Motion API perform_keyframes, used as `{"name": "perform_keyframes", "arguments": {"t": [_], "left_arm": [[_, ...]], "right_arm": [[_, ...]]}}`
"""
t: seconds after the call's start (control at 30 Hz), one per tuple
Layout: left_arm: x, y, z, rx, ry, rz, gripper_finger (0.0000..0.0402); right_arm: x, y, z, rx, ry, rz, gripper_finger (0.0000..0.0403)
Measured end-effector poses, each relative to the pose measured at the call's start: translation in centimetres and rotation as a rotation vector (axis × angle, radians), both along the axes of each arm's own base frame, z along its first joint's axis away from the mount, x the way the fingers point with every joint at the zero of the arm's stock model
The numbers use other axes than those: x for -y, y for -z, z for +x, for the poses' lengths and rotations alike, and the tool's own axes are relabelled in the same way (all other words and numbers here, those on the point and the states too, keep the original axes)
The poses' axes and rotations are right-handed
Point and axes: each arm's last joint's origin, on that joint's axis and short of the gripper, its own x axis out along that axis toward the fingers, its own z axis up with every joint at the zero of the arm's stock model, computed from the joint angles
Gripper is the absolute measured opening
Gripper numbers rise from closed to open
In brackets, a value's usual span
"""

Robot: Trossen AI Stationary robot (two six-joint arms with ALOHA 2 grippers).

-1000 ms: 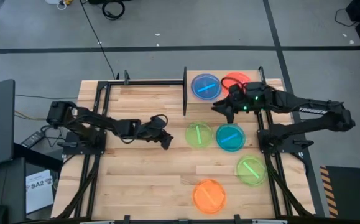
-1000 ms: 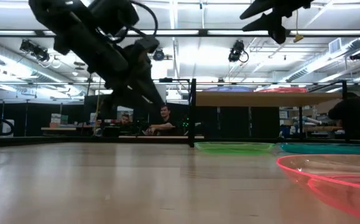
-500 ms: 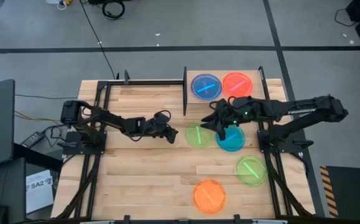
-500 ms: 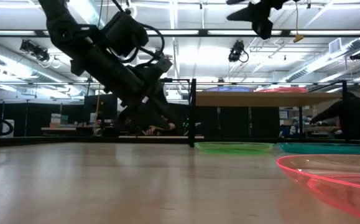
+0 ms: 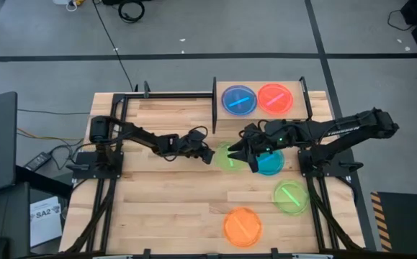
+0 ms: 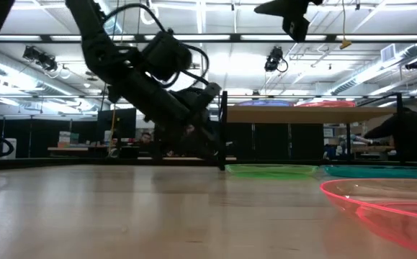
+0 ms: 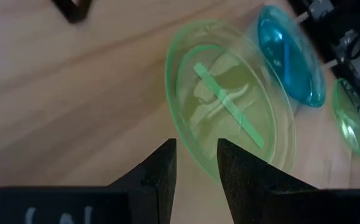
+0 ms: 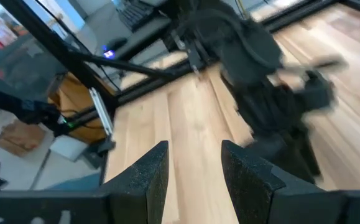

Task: Place and stack plates onto a shelf
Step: Stack the top green plate on top of the blue plate on the shelf

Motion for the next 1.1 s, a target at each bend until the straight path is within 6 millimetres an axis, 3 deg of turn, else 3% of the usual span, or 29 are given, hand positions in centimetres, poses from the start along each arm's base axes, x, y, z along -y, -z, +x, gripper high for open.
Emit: {"name": "perform_keyframes", "arguments": {"t": [0.33,0.8,1.1], "left_arm": [[-0.3,0.4,3.4,-0.034,0.015,-0.01,0.0123],[-0.5,0.2,3.6,-0.025,0.023,0.009,0.0123],[-2.1,0.0,3.5,-0.02,-0.018,0.01,0.0123]], "right_arm": [[-0.1,0.0,0.0,0.002,-0.007,0.001,0.0153],[-0.2,0.0,0.0,0.001,-0.012,0.002,0.0153],[-0.2,0.0,0.0,0.0,-0.012,0.002,0.0153]]}}
